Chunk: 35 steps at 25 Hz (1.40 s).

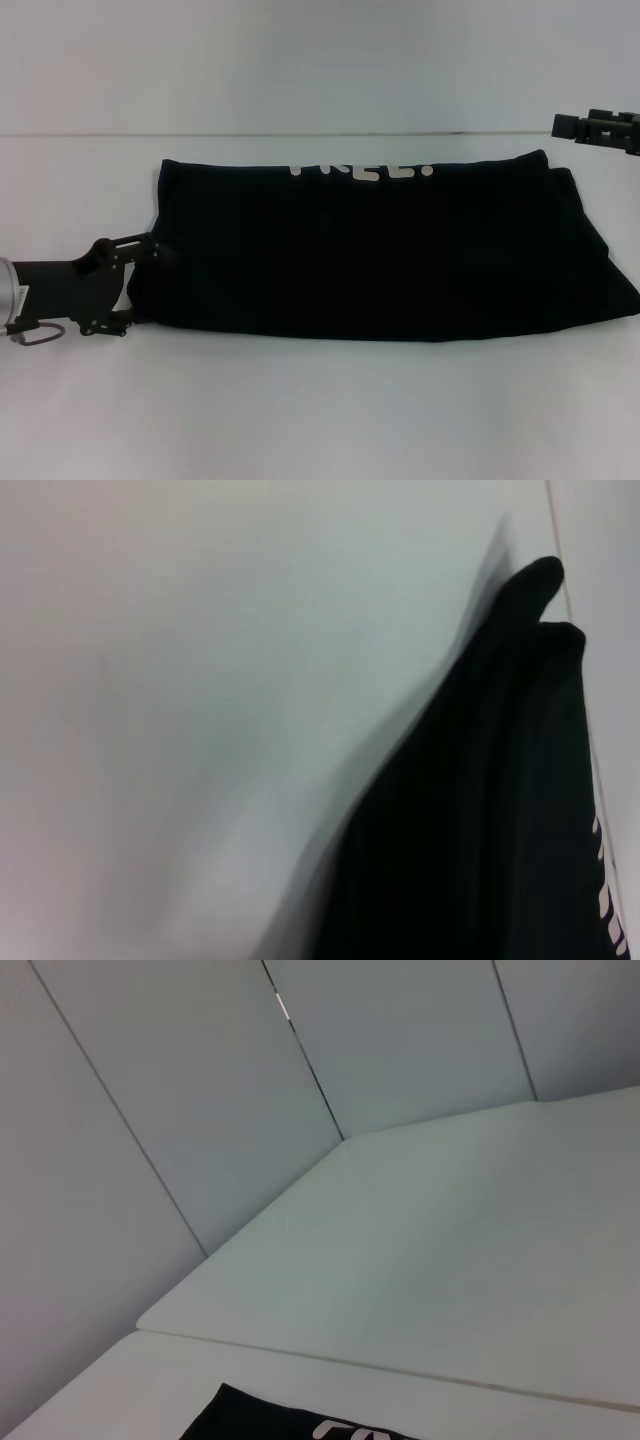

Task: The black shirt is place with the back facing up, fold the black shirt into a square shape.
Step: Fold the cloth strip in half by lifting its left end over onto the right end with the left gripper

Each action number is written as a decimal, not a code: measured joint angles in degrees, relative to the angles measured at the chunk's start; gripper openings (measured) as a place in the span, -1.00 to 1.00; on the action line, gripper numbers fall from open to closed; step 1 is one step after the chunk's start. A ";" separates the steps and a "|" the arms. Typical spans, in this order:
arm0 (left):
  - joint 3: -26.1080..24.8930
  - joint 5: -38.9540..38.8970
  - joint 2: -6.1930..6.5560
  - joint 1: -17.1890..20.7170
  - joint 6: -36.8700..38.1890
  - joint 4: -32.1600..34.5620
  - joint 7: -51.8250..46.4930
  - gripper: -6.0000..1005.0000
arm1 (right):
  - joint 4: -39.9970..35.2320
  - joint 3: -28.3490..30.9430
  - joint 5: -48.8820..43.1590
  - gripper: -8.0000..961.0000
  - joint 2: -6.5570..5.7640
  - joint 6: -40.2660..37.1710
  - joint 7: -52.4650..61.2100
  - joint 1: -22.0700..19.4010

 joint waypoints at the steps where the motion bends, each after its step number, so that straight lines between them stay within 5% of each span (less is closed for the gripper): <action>1: -0.02 0.00 0.03 -0.10 0.28 0.00 1.78 0.84 | 0.00 0.02 0.00 0.95 0.00 0.00 -0.10 -0.02; 11: 0.20 0.18 0.21 -0.52 1.58 -0.03 7.80 0.83 | 0.06 0.16 0.00 0.95 0.08 -0.15 -0.20 0.06; 14: 0.31 0.40 0.22 -0.46 1.61 -0.15 8.56 0.44 | 0.04 0.16 0.00 0.95 0.09 -0.12 -0.23 0.07; 35: 1.71 1.16 0.03 -0.08 1.91 -0.07 12.87 -0.75 | 0.00 0.09 1.50 0.93 0.17 -0.10 -1.15 -0.36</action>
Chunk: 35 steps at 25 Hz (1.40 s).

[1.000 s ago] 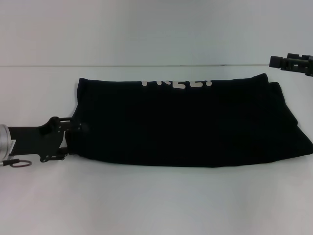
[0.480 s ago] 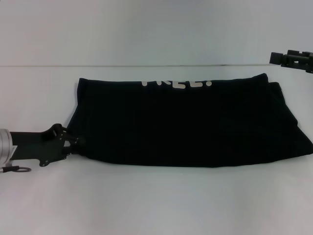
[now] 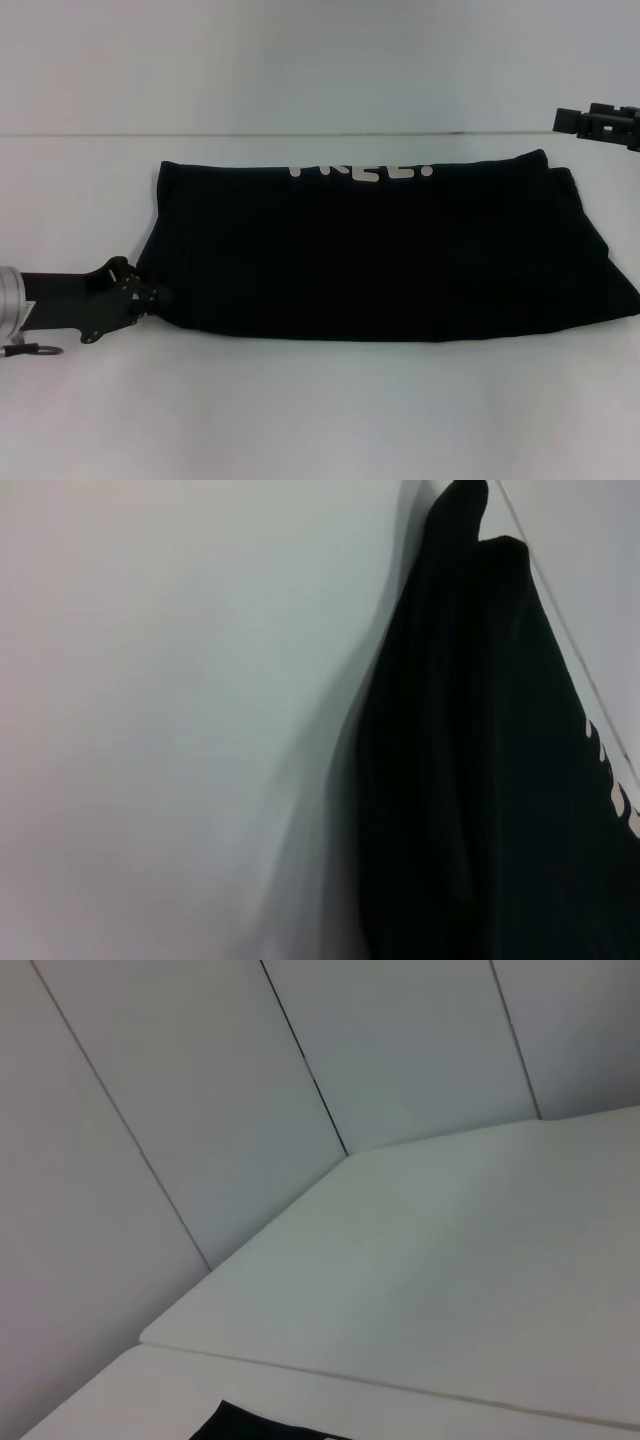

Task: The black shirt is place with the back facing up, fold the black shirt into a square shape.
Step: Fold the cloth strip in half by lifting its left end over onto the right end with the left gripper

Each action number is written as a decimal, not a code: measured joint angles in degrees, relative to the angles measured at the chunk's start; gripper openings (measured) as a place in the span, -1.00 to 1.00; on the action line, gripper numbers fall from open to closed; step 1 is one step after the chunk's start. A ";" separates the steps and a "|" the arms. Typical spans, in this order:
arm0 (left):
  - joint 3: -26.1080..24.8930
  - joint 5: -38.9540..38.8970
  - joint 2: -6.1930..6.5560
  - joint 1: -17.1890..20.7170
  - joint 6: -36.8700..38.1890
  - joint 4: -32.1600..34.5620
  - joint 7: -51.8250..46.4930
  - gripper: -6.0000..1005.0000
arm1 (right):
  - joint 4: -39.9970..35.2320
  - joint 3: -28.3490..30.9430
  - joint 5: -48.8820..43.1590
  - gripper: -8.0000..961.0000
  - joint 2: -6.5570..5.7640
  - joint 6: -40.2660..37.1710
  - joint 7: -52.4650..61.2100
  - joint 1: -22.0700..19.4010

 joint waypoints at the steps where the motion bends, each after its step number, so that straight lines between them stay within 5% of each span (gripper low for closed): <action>1: 0.00 0.00 0.00 0.00 0.00 0.00 0.00 -0.75 | 0.02 0.04 0.00 0.93 0.00 -0.01 -0.05 -0.02; 25: -2.78 0.08 1.00 1.80 6.25 2.70 10.27 -0.77 | 0.52 0.02 -0.01 0.93 0.33 -0.25 -0.93 -0.19; 35: -4.34 1.17 1.79 4.13 14.25 6.45 6.09 -0.20 | 0.23 -0.19 -0.01 0.93 0.60 -0.35 -0.91 -0.20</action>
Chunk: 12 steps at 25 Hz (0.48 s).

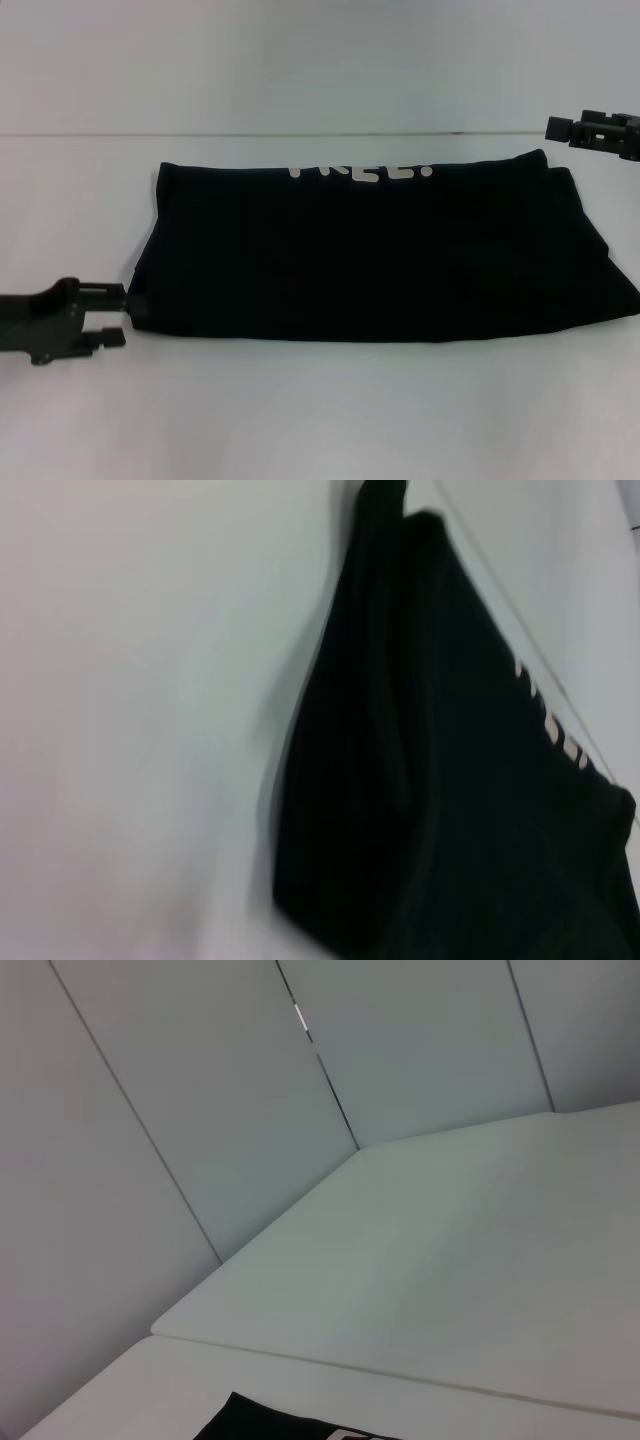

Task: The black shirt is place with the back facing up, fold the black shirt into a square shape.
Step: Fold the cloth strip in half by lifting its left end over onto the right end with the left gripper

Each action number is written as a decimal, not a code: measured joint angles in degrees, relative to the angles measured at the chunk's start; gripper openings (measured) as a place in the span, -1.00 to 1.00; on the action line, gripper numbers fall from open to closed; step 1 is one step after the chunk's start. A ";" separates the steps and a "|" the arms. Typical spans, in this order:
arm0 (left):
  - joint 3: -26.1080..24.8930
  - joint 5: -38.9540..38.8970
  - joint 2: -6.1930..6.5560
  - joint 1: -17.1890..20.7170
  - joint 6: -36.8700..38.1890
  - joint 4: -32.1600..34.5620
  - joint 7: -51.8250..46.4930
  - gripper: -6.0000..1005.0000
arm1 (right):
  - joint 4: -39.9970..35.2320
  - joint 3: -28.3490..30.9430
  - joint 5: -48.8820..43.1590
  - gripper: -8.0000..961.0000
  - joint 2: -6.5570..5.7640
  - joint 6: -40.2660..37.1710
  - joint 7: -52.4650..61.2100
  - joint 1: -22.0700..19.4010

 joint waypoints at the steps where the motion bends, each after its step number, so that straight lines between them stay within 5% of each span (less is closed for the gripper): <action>1: 0.02 0.20 -0.02 0.16 0.66 0.03 -0.60 -0.13 | -0.02 -0.01 0.00 0.93 0.01 -0.01 0.00 -0.02; 3: 0.13 0.35 -0.27 0.33 1.50 -0.45 -1.30 0.27 | -0.08 -0.03 0.00 0.93 0.01 -0.01 0.01 -0.05; 12: 0.57 0.24 -0.77 -1.85 -1.28 -7.60 -6.10 0.62 | -0.01 -0.10 0.00 0.93 0.01 0.00 0.01 -0.07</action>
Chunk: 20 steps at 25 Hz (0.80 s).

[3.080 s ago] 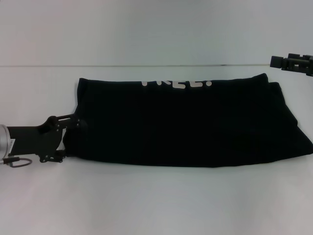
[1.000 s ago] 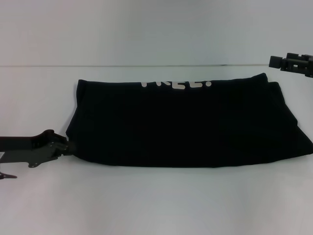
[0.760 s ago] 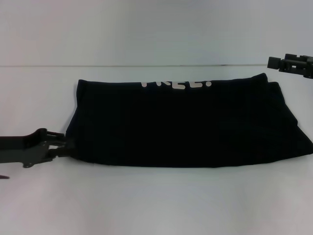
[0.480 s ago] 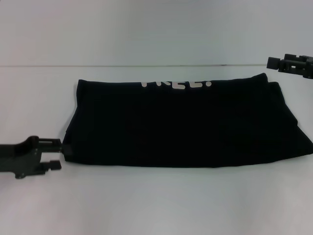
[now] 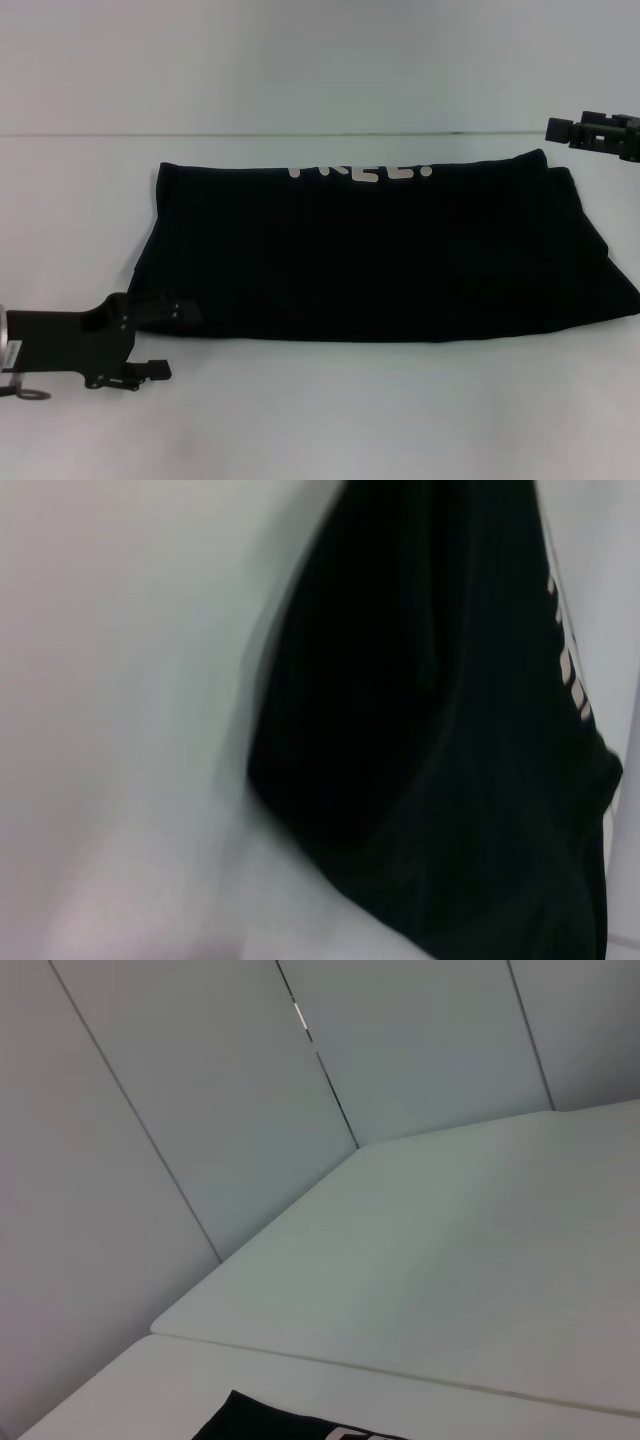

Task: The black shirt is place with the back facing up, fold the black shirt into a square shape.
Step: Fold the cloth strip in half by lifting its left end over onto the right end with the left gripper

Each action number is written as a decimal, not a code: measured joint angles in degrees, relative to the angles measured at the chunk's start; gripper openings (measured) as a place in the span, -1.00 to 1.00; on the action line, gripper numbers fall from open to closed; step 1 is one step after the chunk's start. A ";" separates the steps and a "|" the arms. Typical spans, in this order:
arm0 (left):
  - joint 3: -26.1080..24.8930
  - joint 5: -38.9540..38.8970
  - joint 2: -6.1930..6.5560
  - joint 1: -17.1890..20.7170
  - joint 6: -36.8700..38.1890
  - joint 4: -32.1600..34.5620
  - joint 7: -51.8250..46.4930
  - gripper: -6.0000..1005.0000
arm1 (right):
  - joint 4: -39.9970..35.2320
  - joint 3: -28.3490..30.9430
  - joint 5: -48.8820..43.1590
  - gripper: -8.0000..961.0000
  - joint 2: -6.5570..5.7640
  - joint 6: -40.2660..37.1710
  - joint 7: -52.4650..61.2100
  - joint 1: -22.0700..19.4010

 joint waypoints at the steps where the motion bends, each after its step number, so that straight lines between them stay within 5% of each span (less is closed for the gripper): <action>1: -0.13 -0.10 -0.05 -0.08 -0.41 -0.15 -0.88 0.66 | 0.02 0.00 0.00 0.93 0.00 0.00 0.00 0.02; 8: -0.65 -0.28 -0.15 0.23 -5.59 -0.33 -5.33 0.93 | 0.09 0.23 0.00 0.93 0.08 0.00 0.00 0.06; 20: -0.70 -1.88 -0.15 -0.25 -9.85 -1.64 -5.54 0.93 | -0.16 0.36 0.00 0.93 0.09 0.00 0.15 0.56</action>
